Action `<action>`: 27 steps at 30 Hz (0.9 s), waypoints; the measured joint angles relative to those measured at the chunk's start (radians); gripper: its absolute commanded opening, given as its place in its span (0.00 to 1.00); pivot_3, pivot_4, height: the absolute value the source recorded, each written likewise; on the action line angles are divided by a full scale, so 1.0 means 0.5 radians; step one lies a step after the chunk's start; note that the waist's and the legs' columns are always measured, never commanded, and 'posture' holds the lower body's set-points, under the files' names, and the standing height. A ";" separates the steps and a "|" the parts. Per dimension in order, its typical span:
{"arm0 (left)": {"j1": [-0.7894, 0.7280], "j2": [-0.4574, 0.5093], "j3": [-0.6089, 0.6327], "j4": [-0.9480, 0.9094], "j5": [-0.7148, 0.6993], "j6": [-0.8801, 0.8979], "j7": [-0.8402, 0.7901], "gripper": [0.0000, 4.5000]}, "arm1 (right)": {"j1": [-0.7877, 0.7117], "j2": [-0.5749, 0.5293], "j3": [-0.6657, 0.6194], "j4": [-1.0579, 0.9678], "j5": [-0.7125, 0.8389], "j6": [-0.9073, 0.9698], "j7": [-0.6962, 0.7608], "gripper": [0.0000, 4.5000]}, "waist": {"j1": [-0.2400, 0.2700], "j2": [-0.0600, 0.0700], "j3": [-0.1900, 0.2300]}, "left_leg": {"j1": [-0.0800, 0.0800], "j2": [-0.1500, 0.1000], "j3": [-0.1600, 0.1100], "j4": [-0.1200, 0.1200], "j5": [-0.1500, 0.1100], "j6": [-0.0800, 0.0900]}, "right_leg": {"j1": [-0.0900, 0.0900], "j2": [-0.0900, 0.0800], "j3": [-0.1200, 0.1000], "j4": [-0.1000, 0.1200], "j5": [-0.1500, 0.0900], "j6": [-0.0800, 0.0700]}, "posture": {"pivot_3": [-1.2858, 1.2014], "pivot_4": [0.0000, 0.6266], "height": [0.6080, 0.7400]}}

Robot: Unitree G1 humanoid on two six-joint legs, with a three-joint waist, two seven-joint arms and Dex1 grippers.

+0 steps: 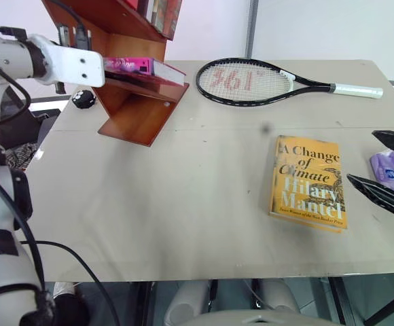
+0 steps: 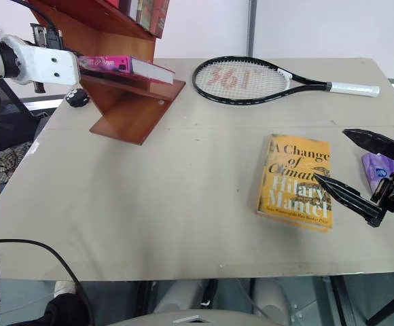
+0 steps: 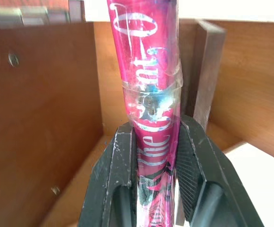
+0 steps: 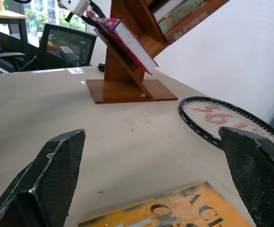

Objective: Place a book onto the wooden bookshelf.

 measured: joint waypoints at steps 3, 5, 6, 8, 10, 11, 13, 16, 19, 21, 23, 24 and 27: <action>0.040 -0.047 -0.001 0.017 -0.044 0.042 -0.069 0.68 | -0.004 -0.006 -0.001 -0.020 0.026 0.027 -0.028 1.00 | -0.007 -0.003 0.002 | -0.006 0.000 -0.001 0.005 0.000 0.000 | -0.003 0.001 0.000 0.000 0.000 0.000 | 0.52 0.24 1.00; 0.060 -0.049 0.003 0.013 -0.088 0.036 -0.114 0.88 | -0.005 -0.015 -0.001 -0.019 0.036 0.036 -0.038 1.00 | -0.016 -0.006 0.003 | -0.014 0.000 -0.001 0.010 0.000 -0.001 | -0.006 0.001 -0.001 -0.001 0.001 -0.001 | 0.52 0.24 1.00; 0.086 -0.044 0.020 -0.009 -0.140 0.018 -0.161 0.99 | -0.006 -0.016 -0.001 -0.019 0.040 0.040 -0.040 1.00 | -0.025 -0.006 0.003 | -0.016 0.000 0.000 0.011 0.001 -0.002 | -0.006 0.000 0.000 -0.003 0.000 0.000 | 0.52 0.24 1.00; 0.153 -0.024 0.084 -0.085 -0.277 -0.012 -0.296 0.99 | -0.014 -0.021 -0.003 -0.018 0.049 0.047 -0.042 1.00 | -0.046 -0.006 0.004 | -0.019 0.000 0.002 0.012 0.002 -0.006 | -0.008 -0.002 0.001 -0.006 -0.001 0.001 | 0.52 0.24 1.00; 0.256 0.019 0.169 -0.244 -0.508 0.000 -0.513 0.99 | -0.026 -0.041 -0.003 -0.011 0.052 0.059 -0.038 1.00 | -0.063 -0.006 0.004 | -0.021 0.000 0.004 0.011 0.001 -0.005 | -0.013 -0.003 0.002 -0.007 -0.001 0.001 | 0.52 0.24 1.00; 0.328 0.040 0.232 -0.396 -0.666 0.109 -0.658 0.99 | -0.044 -0.046 0.002 -0.002 0.052 0.065 -0.030 1.00 | -0.068 -0.007 0.004 | -0.022 0.000 0.004 0.011 0.001 -0.005 | -0.014 -0.003 0.002 -0.007 -0.001 0.001 | 0.52 0.24 1.00; 0.446 0.091 0.338 -0.730 -0.954 0.450 -0.864 0.99 | -0.085 -0.070 0.027 0.038 0.051 0.070 -0.009 1.00 | -0.072 -0.007 0.005 | -0.025 0.000 0.005 0.011 0.000 -0.004 | -0.018 -0.003 0.003 -0.007 -0.001 0.001 | 0.52 0.24 1.00; 0.586 0.199 0.476 -1.343 -1.408 1.180 -1.070 0.99 | -0.156 -0.116 0.078 0.127 0.042 0.075 0.025 1.00 | -0.090 -0.007 0.005 | -0.031 0.000 0.003 0.016 0.000 -0.004 | -0.021 -0.004 0.002 -0.005 -0.001 0.001 | 0.52 0.24 1.00; 0.689 0.304 0.619 -2.037 -1.985 2.124 -1.081 0.99 | -0.251 -0.161 0.168 0.205 0.005 0.077 0.062 1.00 | -0.091 -0.005 0.005 | -0.028 0.000 0.002 0.017 -0.002 -0.001 | -0.019 -0.004 0.001 -0.006 -0.001 0.002 | 0.52 0.24 1.00; 0.820 0.259 0.713 -2.360 -2.291 2.523 -0.962 0.99 | -0.290 -0.171 0.222 0.251 -0.038 0.077 0.079 1.00 | -0.085 0.004 0.003 | -0.013 0.000 0.002 0.014 -0.006 0.006 | -0.006 -0.004 0.002 -0.006 -0.002 0.002 | 0.52 0.24 1.00; 1.003 0.090 0.768 -2.604 -2.498 2.745 -0.765 0.99 | -0.287 -0.171 0.255 0.285 -0.090 0.077 0.083 1.00 | -0.066 0.010 0.001 | -0.009 0.001 0.002 0.011 -0.006 0.007 | -0.004 -0.004 0.003 -0.004 -0.002 0.001 | 0.52 0.24 1.00; 1.114 -0.021 0.787 -2.709 -2.582 2.825 -0.643 0.99 | -0.271 -0.171 0.264 0.293 -0.118 0.079 0.085 1.00 | -0.058 0.012 0.001 | -0.009 0.001 0.002 0.011 -0.006 0.006 | -0.004 -0.005 0.004 -0.003 -0.002 0.001 | 0.52 0.24 1.00; 1.446 -0.327 0.762 -2.918 -2.661 2.923 -0.310 0.99 | -0.204 -0.141 0.288 0.294 -0.179 0.088 0.077 1.00 | -0.049 0.006 0.004 | -0.012 0.003 -0.001 0.014 -0.006 0.005 | -0.005 -0.005 0.010 -0.003 0.000 -0.002 | 0.52 0.24 1.00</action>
